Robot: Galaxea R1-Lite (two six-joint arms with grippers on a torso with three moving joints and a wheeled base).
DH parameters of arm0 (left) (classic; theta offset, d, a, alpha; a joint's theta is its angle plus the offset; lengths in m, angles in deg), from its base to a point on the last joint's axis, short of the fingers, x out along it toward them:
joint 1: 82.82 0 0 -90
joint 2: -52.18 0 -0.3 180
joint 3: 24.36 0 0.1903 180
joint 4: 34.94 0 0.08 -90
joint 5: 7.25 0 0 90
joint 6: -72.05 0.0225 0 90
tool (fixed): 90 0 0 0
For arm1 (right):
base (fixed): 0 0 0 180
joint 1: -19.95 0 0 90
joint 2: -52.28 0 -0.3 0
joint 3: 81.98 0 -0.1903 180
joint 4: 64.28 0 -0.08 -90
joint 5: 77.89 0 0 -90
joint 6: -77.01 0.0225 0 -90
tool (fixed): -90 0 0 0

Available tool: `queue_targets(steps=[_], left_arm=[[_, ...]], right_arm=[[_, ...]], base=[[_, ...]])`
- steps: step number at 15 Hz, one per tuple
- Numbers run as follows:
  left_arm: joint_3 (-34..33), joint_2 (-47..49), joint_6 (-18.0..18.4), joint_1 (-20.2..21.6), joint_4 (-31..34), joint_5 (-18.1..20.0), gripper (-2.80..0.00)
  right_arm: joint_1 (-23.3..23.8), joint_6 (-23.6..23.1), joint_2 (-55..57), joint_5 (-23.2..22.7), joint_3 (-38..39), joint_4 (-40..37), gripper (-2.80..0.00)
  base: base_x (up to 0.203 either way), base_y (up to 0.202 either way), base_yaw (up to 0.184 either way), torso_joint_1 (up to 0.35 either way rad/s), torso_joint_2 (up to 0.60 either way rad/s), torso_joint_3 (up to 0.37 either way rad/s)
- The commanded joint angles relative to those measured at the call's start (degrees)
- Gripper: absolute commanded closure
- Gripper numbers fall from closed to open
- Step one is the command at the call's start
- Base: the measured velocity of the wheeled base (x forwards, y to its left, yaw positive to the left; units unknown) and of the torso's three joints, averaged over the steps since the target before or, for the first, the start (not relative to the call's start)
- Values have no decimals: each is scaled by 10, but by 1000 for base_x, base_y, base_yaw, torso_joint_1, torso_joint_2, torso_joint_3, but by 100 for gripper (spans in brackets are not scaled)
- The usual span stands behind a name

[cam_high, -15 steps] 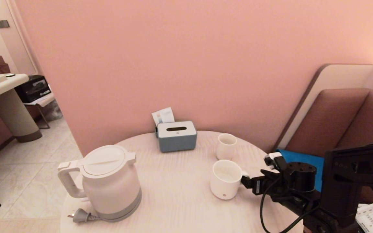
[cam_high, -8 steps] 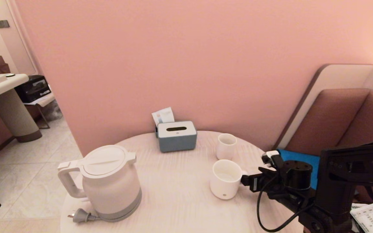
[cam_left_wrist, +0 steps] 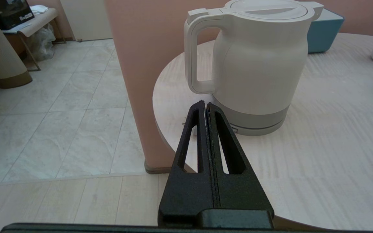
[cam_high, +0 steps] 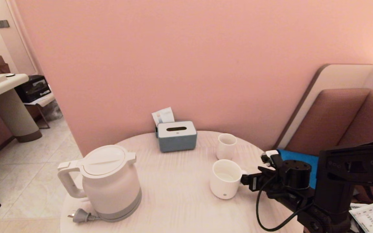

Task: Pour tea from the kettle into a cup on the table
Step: Pick up the cup

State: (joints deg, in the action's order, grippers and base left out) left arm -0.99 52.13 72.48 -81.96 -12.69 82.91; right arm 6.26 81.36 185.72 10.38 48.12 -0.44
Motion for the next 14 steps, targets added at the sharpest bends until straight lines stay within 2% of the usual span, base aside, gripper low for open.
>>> queue_targets(steps=[1,14], left_arm=[[0,0,0,0,0,0,0],[0,0,0,0,0,0,0]], right_arm=[[0,0,1,0,0,24,-280],[0,1,-5,0,4,24,-280]], base=[[0,0,0,0,0,0],[0,0,0,0,0,0]])
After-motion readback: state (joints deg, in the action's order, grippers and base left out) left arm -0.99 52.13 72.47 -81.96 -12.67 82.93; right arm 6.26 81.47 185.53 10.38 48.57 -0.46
